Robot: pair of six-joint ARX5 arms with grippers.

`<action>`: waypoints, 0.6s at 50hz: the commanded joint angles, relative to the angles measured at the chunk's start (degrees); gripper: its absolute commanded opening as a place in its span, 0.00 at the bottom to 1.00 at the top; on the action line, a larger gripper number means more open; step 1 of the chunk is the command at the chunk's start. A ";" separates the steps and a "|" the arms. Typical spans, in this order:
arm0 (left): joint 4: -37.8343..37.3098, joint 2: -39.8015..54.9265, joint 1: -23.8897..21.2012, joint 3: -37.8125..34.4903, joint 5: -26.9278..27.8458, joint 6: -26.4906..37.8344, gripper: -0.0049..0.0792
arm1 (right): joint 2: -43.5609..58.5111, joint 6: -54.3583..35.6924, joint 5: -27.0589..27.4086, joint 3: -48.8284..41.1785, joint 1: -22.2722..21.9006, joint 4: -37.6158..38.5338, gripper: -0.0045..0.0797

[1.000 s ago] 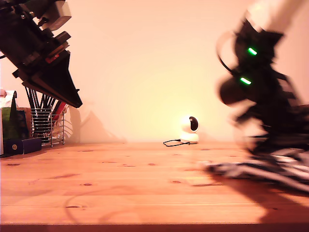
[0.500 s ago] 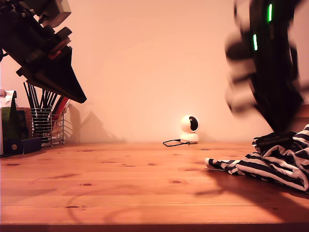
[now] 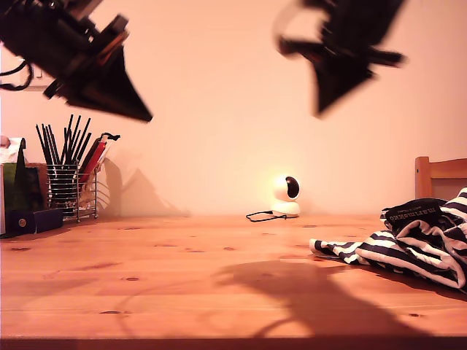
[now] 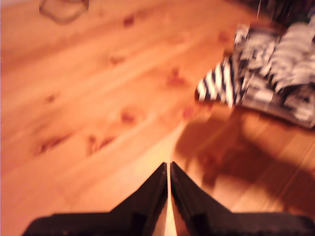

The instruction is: Fold the t-shirt in front of you. After folding it, place it to the right side.

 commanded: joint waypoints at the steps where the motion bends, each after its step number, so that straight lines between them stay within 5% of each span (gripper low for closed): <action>1: 1.29 -1.60 0.11 -0.77 0.57 -0.76 0.04 | -1.40 -0.28 -0.42 -1.75 1.38 2.56 0.04; 30: 12.57 -17.59 -6.25 -7.91 0.83 -2.25 0.04 | -21.53 -2.32 -0.96 -26.71 12.41 38.03 0.04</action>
